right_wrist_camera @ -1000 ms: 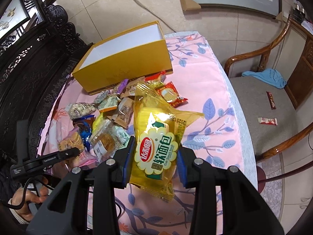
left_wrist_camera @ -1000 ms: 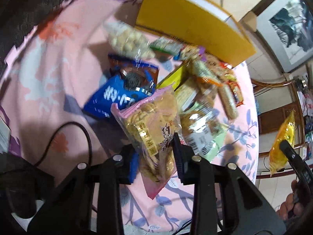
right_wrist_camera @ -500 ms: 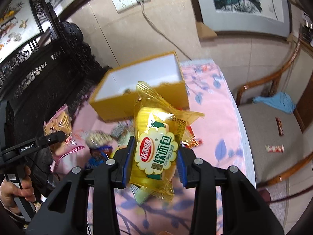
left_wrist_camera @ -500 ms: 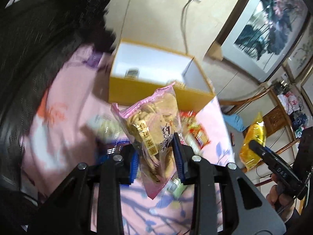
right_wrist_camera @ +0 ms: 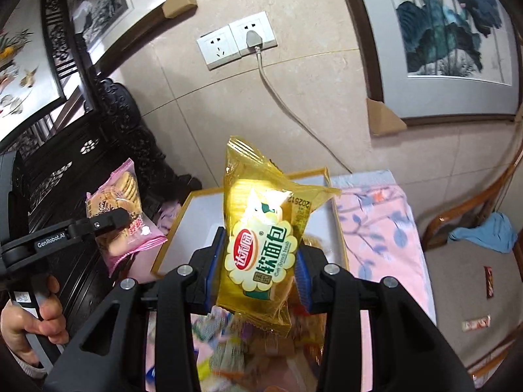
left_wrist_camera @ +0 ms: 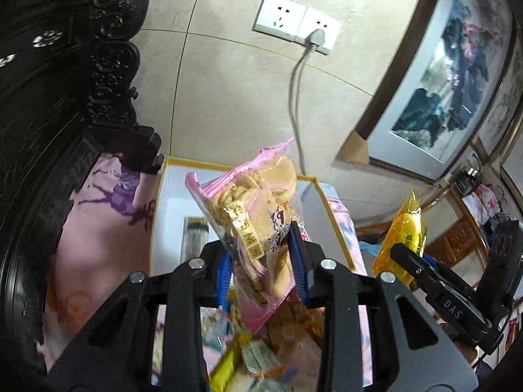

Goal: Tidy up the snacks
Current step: 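Carry both bags into the yellow box and open both tools, then grasp the clear sesame bar with the right tool while the left tool returns to the pile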

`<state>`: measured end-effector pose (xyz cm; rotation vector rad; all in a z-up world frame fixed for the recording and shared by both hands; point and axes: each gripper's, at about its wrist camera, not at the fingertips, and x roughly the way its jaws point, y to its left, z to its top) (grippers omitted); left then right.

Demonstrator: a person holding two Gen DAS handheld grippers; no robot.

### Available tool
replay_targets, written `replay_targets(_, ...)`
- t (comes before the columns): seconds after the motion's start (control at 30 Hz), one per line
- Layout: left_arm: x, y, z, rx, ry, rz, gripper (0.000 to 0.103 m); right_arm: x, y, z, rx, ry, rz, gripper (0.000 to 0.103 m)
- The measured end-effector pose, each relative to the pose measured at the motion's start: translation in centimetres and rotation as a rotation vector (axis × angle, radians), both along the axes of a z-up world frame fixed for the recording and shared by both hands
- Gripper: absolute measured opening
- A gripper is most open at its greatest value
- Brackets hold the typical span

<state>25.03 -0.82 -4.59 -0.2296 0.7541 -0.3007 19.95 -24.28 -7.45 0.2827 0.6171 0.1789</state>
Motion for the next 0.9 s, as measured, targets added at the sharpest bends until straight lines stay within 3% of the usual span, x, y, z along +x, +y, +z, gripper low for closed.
replay_targets(0.23,6.0,-0.2,-2.9,0.029,0.054,0.008,0.032,5.7,1.0,-1.9,-0.027,0.047,0.004,0.039)
replay_targets(0.3,7.0,-0.2,-3.7,0.033,0.082,0.019,0.054,7.2,1.3,-2.4,-0.021,0.074,-0.003,0.051)
replay_targets(0.33,7.2,0.0,-3.7,0.033,0.089,0.04,0.083,7.5,1.3,-2.4,-0.02,0.085,-0.009,0.074)
replay_targets(0.37,7.0,0.2,-3.5,0.025,0.081,0.063,0.089,7.7,1.4,-2.2,-0.022,0.087,-0.026,0.083)
replay_targets(0.57,4.0,1.4,-1.2,-0.011,-0.004,0.083,0.094,5.2,1.6,-0.7,-0.015,0.05,0.008,0.085)
replay_targets(0.73,2.4,2.6,-0.9,-0.019,0.009,0.11,0.094,3.3,1.4,-0.6,-0.02,0.055,0.03,0.085)
replay_targets(0.9,-0.2,4.1,-1.9,-0.012,0.04,0.138,0.095,0.5,1.2,-1.1,-0.098,0.044,0.042,0.085)
